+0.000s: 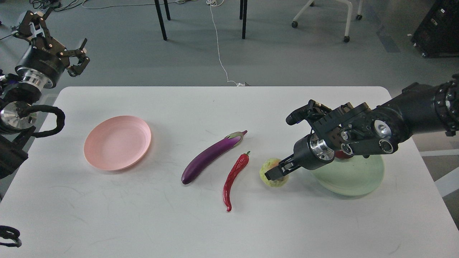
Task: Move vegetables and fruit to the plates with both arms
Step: 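Reach the right gripper to the pale peach and grasp it, then place the peach on the green plate beside the pomegranate, then withdraw the right gripper up and away from the green plate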
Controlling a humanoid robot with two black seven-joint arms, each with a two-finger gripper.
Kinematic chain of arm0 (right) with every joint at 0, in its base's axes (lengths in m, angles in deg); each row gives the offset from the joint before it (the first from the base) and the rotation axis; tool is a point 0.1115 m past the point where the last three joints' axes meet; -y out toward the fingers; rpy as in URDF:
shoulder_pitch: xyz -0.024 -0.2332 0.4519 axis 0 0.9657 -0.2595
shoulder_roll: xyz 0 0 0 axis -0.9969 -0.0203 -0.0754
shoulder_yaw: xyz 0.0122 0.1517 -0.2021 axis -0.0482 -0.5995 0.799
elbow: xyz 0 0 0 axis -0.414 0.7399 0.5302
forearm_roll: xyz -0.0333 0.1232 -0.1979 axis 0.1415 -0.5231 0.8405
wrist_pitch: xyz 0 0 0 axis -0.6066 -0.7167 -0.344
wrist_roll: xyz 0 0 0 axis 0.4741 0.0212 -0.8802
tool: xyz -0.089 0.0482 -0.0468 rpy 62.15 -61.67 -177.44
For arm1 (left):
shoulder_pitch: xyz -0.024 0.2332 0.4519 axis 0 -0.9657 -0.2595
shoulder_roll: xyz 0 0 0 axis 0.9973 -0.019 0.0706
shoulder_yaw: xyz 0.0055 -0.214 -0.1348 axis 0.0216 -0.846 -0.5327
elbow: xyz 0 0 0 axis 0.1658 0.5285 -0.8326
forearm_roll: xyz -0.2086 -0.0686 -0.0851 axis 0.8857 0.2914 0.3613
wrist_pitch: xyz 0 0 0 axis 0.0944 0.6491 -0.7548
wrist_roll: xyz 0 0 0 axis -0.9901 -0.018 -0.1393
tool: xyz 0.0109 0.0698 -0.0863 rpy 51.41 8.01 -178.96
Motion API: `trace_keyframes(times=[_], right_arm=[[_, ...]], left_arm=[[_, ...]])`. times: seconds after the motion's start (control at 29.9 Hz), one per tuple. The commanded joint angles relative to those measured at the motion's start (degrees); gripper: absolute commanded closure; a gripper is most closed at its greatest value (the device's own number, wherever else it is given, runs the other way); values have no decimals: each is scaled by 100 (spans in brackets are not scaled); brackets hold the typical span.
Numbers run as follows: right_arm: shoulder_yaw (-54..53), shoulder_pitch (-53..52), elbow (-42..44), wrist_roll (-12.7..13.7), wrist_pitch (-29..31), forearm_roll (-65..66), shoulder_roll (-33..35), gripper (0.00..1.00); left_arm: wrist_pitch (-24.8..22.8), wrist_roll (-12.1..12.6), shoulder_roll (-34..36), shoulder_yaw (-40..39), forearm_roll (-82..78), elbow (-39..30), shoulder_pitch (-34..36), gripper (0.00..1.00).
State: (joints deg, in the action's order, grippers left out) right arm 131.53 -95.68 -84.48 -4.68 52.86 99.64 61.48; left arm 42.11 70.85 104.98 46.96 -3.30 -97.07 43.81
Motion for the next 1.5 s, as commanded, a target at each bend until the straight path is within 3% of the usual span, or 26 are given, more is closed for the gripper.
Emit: trace_keyframes(times=[0.0, 0.3, 0.47, 0.8, 0.97, 1.17, 1.37, 1.47], right_arm=[[-132, -390, -80, 25, 21, -39, 458, 53], [298, -443, -492, 77, 30, 1042, 1732, 52], [509, -242, -660, 130, 13, 1420, 2164, 45], [466, 172, -572, 139, -32, 1421, 2454, 6], [247, 163, -493, 139, -32, 1368, 2525, 3], [-1341, 312, 68, 139, -40, 895, 2832, 3], [-3819, 1260, 1490, 218, -32, 358, 2736, 2], [-5164, 1901, 2168, 209, 12, 252, 2350, 2]], left_arm=[[1, 9, -1, -3, 0, -1, 7, 2], [-8, 27, 8, 6, -9, -9, 16, 2], [1, 27, 8, 6, -9, -9, 16, 2], [53, 18, -10, 49, -9, -18, 16, 2], [53, 18, -1, 67, -18, -18, 24, 2], [53, 123, 8, 163, -114, -141, 51, 2], [168, 132, -1, 971, -755, -571, 217, 2], [150, 158, -10, 1007, -1264, -703, 270, 2]])
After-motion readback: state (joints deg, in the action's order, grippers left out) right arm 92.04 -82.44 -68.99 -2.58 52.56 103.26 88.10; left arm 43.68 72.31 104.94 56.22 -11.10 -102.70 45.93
